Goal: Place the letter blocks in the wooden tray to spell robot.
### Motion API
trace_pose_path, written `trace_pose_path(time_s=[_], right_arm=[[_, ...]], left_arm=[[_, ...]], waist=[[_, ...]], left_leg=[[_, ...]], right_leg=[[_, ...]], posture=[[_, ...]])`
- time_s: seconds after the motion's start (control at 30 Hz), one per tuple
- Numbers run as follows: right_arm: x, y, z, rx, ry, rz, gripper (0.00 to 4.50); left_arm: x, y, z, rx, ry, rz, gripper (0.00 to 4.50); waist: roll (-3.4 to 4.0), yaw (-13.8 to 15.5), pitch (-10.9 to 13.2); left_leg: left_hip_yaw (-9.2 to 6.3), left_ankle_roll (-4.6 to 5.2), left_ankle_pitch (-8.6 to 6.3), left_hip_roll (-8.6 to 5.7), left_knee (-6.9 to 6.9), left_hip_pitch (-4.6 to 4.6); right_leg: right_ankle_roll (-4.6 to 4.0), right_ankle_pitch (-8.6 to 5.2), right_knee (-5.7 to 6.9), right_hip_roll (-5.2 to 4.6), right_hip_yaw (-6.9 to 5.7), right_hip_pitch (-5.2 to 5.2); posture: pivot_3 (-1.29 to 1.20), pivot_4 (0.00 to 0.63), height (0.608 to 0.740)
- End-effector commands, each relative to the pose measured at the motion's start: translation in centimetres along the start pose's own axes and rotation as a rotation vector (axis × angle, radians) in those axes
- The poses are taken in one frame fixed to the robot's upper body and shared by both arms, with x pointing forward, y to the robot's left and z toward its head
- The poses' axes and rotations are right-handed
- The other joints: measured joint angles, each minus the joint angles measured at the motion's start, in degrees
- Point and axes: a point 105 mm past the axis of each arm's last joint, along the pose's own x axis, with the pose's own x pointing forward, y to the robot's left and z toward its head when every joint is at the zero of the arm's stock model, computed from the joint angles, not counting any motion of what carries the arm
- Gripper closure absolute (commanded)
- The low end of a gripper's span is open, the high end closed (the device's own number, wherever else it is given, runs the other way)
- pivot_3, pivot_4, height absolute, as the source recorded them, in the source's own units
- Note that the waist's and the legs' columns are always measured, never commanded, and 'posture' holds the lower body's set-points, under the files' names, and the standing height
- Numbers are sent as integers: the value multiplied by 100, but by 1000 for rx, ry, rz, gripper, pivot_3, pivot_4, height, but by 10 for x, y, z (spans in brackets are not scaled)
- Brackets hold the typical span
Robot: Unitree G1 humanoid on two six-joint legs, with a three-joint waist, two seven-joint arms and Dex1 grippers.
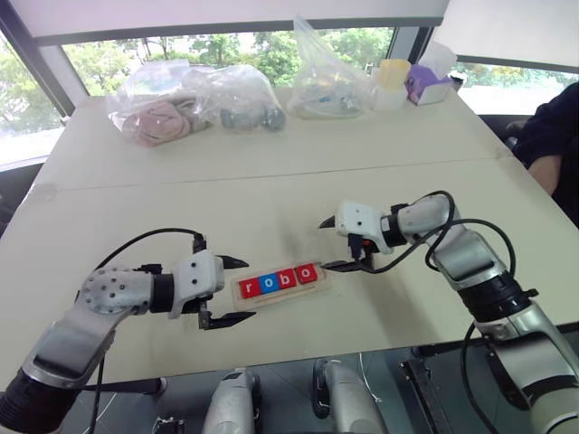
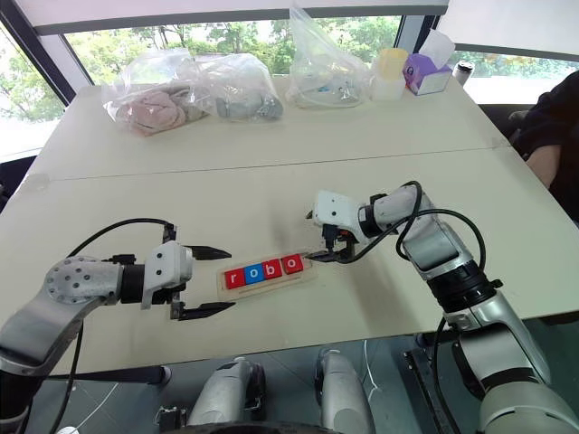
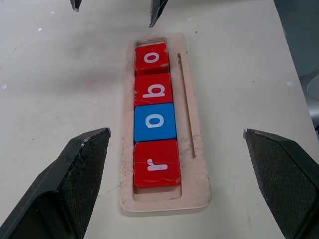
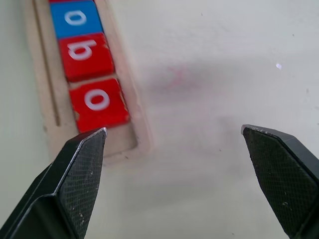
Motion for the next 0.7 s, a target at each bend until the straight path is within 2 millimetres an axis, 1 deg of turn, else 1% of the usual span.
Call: trace_pose_path(time_s=[0.03, 0.23, 0.57, 0.7], right_arm=[[2, -4, 3, -34, -11, -18, 46], [9, -1, 1, -38, -16, -9, 46], [22, 10, 13, -48, -55, 36, 46], [23, 11, 16, -50, -64, 38, 46]], left_arm=[[1, 0, 5, 16, -15, -4, 0], [-1, -1, 5, 15, -11, -2, 0], [-1, -1, 5, 12, -12, 2, 0], [0, -1, 5, 9, -12, 3, 0]], waist=[[0, 0, 0], [0, -3, 0], [0, -3, 0], [0, -3, 0]], left_leg=[[0, 0, 0, 0, 0, 0], [0, 0, 0, 0, 0, 1], [-1, 0, 0, 0, 0, 1], [-1, 0, 0, 0, 0, 0]], right_leg=[[0, 0, 0, 0, 0, 0], [0, 0, 1, 0, 0, 0], [0, 0, 1, 0, 0, 1], [0, 0, 1, 1, 0, 0]], posture=[[0, 150, 740], [0, 150, 740], [0, 150, 740], [0, 150, 740]])
